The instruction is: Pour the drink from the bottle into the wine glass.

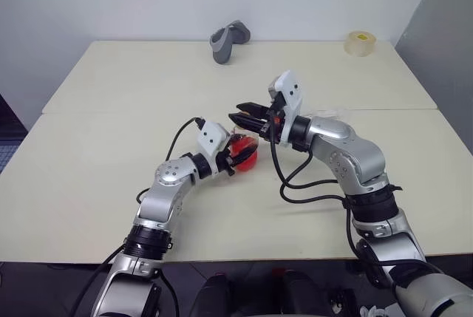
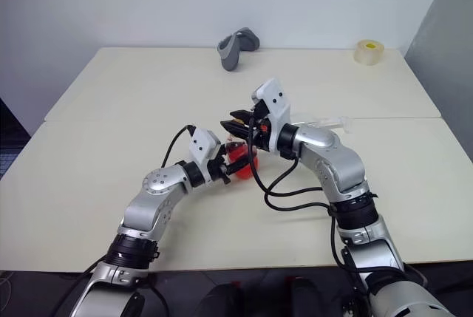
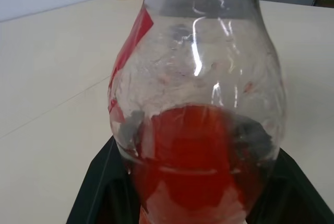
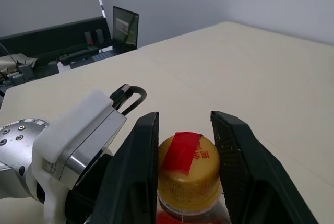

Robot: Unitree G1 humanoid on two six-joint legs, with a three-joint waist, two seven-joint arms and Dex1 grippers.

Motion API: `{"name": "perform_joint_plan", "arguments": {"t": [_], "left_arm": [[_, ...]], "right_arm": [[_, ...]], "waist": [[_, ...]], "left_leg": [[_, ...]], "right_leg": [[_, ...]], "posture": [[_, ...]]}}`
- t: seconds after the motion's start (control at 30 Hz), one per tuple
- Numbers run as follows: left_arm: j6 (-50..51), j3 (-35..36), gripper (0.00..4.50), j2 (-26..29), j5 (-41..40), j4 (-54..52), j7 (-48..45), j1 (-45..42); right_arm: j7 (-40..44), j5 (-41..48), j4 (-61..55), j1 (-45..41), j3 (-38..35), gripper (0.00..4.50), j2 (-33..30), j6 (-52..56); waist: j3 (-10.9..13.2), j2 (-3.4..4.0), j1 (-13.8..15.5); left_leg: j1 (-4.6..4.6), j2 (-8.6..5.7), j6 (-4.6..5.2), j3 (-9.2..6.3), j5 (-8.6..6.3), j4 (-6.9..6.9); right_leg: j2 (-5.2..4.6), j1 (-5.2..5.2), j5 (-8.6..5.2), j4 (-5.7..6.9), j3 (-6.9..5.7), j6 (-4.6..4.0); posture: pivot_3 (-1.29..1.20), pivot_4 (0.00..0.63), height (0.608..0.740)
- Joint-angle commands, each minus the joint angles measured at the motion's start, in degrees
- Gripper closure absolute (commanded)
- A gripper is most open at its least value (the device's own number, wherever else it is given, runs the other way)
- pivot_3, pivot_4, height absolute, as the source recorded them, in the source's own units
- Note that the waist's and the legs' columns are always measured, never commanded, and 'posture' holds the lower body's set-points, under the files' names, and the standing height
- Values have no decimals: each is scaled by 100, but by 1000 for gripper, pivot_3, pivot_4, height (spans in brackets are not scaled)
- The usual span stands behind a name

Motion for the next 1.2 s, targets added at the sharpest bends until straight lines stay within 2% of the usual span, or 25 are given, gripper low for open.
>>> {"name": "perform_joint_plan", "arguments": {"t": [0.03,0.17,0.33,0.6,0.77,0.9,1.07,1.1,1.2], "left_arm": [[-57,54,2630,-5,-60,-239,-20,-60],[112,43,2730,62,-155,-632,-62,126],[362,-10,2813,337,-412,-1489,-364,484],[632,11,2849,1131,-1081,-2999,-1019,1313],[725,151,2920,1370,-1269,-3228,-1020,1519],[768,183,2922,1228,-1132,-2989,-714,1325],[1130,403,2949,1042,-1175,-2907,-272,1188],[1196,450,2950,1006,-1173,-2869,-164,1176],[1254,542,2955,889,-1076,-2712,150,1097]], "right_arm": [[167,-63,-70,-64,22,3287,-60,-222],[407,-167,63,-202,136,3287,-121,-447],[1519,-89,362,-565,343,3287,-253,-920],[3622,64,1218,-1321,681,3287,-256,-1483],[4079,-40,1569,-1489,687,3287,-258,-1683],[3944,112,1706,-1590,431,1962,-287,-1367],[3451,136,1199,-1346,130,228,-607,-979],[3279,156,1047,-1267,55,0,-670,-851],[2780,273,456,-964,-196,0,-870,-396]], "waist": [[0,0,0],[0,1,-2],[4,4,-14],[6,7,-16],[8,10,7],[9,12,7],[10,12,18],[10,12,15],[10,11,17]], "left_leg": [[0,0,0,0,0,0],[0,0,0,0,0,0],[-1,1,1,0,-1,-2],[1,6,14,-3,-8,-8],[1,5,16,-9,-9,-6],[1,6,16,-10,-9,-6],[-6,5,14,-12,-9,-3],[-6,5,14,-12,-9,-4],[-6,5,14,-14,-9,-8]], "right_leg": [[0,0,0,0,0,0],[0,0,0,0,0,0],[0,-3,0,-2,0,0],[1,-2,1,-10,-4,-2],[0,5,1,-17,-9,-2],[1,2,3,-14,-11,-5],[-1,3,3,-19,-12,-5],[-1,2,3,-20,-12,-5],[-1,1,3,-20,-15,-5]], "posture": [[0,150,740],[0,150,740],[0,150,740],[0,150,740],[0,150,740],[0,150,740],[0,150,740],[0,150,740],[0,150,740]]}}
